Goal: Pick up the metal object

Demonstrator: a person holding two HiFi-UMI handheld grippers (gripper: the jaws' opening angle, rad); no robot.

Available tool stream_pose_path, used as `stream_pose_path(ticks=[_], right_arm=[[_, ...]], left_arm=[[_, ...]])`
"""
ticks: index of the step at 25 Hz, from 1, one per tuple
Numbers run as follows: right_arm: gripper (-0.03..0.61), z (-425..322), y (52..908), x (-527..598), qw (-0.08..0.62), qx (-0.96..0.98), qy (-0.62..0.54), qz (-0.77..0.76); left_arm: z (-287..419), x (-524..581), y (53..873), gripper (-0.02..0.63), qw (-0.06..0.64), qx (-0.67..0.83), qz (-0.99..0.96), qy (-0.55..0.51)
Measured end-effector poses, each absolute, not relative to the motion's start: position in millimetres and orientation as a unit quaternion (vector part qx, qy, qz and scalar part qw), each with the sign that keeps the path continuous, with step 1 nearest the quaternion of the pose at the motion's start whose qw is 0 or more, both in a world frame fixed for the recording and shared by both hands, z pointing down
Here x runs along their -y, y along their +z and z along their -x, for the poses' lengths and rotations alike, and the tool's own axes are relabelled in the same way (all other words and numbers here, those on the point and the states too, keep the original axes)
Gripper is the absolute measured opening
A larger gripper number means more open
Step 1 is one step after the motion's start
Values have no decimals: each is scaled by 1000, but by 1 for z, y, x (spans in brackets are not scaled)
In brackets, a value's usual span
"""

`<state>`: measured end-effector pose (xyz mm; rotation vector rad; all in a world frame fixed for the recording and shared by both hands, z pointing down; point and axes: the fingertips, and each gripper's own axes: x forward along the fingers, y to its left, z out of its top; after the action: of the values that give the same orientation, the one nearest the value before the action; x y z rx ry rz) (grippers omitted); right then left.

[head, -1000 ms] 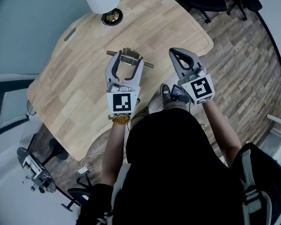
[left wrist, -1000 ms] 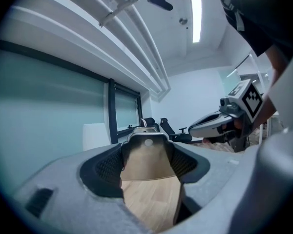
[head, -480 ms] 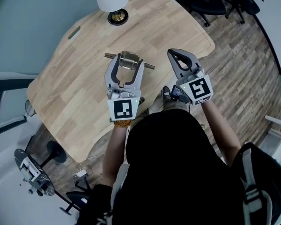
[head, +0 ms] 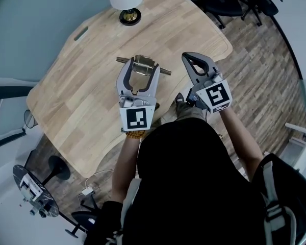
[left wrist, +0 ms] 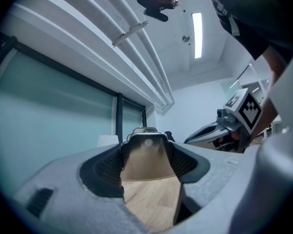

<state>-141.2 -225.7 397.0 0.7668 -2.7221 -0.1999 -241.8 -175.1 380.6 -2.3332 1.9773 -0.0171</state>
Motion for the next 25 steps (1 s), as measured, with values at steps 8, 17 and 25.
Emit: stream_pose_path(ticks=[8,17,25], right_arm=[[3,141,381,221,139,945,-78,-287],[3,156,365,207,112,941,-123,-296],[3,200,359,157,69,939,-126,-312]], left_arm=[[241,166,362,298,78,-634,770,-4],[251,146,355,298,114,-644,756,-15],[284,112,360,298,123,-675,727,-17]])
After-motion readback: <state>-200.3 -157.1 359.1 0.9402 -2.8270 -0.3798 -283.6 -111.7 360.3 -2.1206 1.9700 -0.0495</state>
